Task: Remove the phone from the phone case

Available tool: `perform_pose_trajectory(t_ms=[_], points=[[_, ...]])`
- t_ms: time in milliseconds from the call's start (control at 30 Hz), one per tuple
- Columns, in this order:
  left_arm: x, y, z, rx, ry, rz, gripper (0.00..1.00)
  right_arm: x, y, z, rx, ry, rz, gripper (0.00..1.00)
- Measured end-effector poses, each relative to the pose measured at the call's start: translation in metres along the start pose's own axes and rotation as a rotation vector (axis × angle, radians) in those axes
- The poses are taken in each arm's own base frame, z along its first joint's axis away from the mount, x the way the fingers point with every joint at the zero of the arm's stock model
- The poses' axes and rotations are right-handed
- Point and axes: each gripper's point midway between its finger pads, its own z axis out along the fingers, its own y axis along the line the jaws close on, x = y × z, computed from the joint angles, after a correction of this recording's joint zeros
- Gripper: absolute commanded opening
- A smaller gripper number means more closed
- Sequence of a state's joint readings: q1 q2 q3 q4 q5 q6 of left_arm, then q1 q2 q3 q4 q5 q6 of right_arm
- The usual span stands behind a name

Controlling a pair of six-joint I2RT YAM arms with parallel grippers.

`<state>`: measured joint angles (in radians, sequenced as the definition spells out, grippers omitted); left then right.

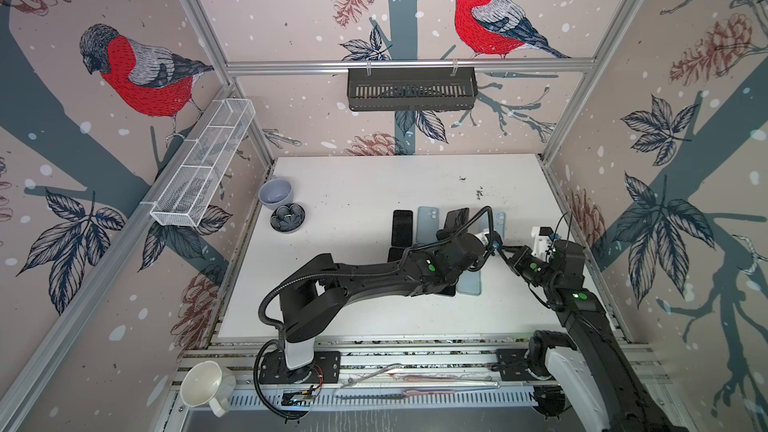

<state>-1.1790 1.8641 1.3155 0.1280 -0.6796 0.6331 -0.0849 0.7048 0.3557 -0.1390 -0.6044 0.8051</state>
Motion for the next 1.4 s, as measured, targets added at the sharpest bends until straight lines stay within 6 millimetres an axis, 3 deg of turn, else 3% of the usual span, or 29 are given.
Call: perform_pose_trajectory(t_ms=[333, 633, 933, 1167, 1400], points=[[0.016, -0.036, 0.047, 0.063, 0.089, 0.118, 0.00, -0.001, -0.017, 0.006, 0.031, 0.019, 0.013, 0.00], [0.042, -0.064, 0.062, 0.110, 0.156, 0.236, 0.00, 0.005, -0.028, 0.014, 0.041, 0.070, 0.026, 0.00], [0.055, -0.065, 0.074, 0.074, 0.192, 0.290, 0.00, 0.008, -0.034, 0.019, 0.046, 0.089, 0.024, 0.00], [0.060, -0.066, 0.078, 0.057, 0.187, 0.292, 0.16, 0.008, -0.043, 0.028, 0.070, 0.120, 0.042, 0.00], [0.064, -0.076, 0.080, 0.084, 0.178, 0.300, 0.47, 0.007, -0.046, 0.032, 0.076, 0.128, 0.027, 0.01]])
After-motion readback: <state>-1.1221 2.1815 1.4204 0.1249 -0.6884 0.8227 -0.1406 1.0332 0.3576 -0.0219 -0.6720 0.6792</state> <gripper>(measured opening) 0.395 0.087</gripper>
